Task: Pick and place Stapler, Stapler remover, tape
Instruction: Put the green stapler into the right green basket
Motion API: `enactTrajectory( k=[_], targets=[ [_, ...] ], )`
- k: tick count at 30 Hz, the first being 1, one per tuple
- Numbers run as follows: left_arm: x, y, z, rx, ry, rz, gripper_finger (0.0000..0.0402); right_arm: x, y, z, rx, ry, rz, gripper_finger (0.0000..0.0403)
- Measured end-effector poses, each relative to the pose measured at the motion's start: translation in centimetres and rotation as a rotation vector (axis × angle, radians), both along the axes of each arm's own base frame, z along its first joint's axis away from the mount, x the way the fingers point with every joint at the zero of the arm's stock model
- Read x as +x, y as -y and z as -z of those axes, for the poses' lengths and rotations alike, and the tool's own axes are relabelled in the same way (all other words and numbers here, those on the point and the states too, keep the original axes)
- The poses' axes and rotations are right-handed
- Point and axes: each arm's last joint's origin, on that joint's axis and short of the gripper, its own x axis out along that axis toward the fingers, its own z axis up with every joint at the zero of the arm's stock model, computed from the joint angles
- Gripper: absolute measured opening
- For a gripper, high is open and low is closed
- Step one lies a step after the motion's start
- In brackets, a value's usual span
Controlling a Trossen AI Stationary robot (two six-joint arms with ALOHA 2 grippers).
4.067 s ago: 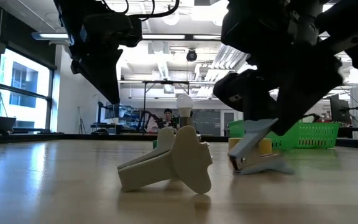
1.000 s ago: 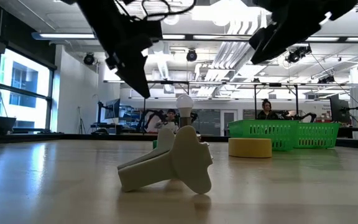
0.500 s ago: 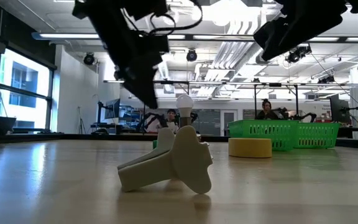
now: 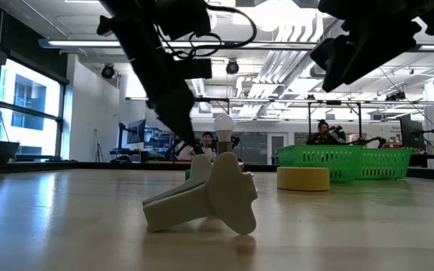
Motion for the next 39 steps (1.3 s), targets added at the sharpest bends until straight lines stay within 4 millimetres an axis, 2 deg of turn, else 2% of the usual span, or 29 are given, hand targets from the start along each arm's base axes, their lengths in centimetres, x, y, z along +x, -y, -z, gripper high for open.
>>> enactTrajectory(
  k=[7,11,17,25,33,39],
  targets=[
    [-0.4,0.5,0.4,0.134,-0.282,0.589,0.0179,0.3,-0.1,0.5,-0.005,-0.017,-0.002,0.0159],
    [-0.4,-0.2,0.5,0.255,-0.386,0.835,0.0179,0.4,-0.1,0.6,-0.006,-0.017,-0.003,0.0159],
    [0.3,-3.2,-0.6,0.291,-0.378,0.895,0.0179,0.5,-0.1,0.6,-0.002,-0.012,0.0,0.0158],
    [-0.7,-5.9,-0.2,0.233,-0.448,1.025,0.0179,0.6,-0.1,0.6,0.0,-0.011,0.001,0.0157],
    [-0.7,-6.8,-0.2,0.261,-0.413,1.151,0.0179,1.2,-0.2,0.1,0.014,0.071,0.0,0.0156],
    [-0.1,-6.9,1.1,0.321,-0.459,1.271,0.0179,1.6,-0.1,-0.3,0.009,0.126,-0.011,0.0156]
  ],
)
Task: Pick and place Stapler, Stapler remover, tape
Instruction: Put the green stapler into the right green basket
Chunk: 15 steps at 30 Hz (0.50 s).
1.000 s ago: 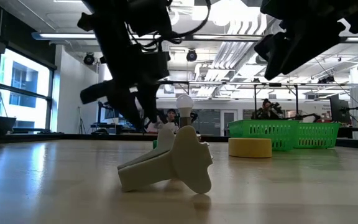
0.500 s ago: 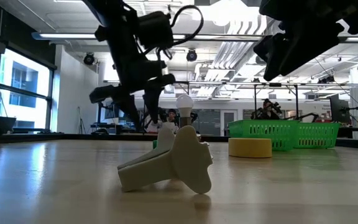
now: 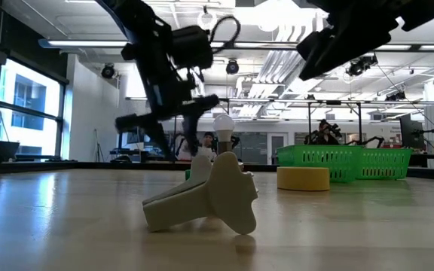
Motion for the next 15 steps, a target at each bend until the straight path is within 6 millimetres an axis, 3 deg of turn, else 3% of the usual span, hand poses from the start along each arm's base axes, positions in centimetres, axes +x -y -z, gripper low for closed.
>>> enactTrajectory(
  k=[9,15],
  targets=[
    [1.5,-0.4,2.6,0.099,0.007,0.115,0.0179,0.2,0.1,-0.2,0.01,0.02,-0.006,0.0151],
    [2.8,-0.6,2.6,0.094,-0.032,0.142,0.0179,0.2,0.5,-0.1,0.022,0.01,-0.001,0.0149]
  ],
)
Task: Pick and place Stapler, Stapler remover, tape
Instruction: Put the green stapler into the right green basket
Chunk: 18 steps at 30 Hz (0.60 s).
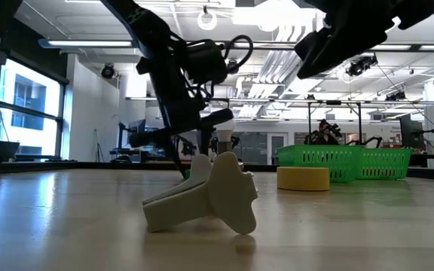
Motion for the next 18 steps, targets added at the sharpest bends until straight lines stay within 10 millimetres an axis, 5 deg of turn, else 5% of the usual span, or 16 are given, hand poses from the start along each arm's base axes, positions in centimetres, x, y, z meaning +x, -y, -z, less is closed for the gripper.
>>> enactTrajectory(
  k=[18],
  targets=[
    [0.6,1.2,0.8,-0.121,-0.062,0.024,0.0173,-0.2,0.5,0.3,-0.006,-0.037,0.018,0.0149]
  ],
)
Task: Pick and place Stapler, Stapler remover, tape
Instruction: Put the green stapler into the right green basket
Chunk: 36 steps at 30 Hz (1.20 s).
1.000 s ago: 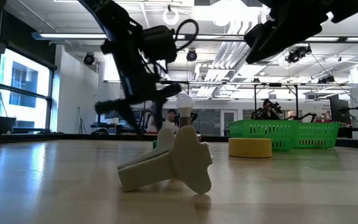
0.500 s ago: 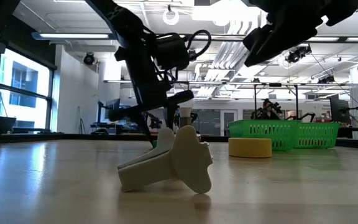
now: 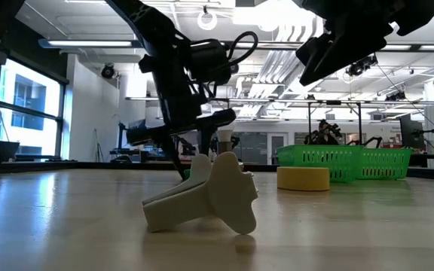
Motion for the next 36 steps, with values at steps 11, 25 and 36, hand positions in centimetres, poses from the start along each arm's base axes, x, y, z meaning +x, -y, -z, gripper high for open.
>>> enactTrajectory(
  k=[11,25,36],
  targets=[
    [0.8,0.0,0.4,-0.27,0.057,-0.275,0.005,0.2,0.1,-0.2,-0.017,0.033,0.024,0.0149],
    [1.4,0.7,-0.5,-0.972,0.005,-0.253,0.0051,0.3,-0.4,-0.4,0.016,0.058,-0.011,0.0149],
    [3.3,1.1,-3.2,-1.333,0.029,-0.134,0.0071,-0.2,-4.2,-1.0,-0.4,0.204,-0.245,0.0149]
  ],
)
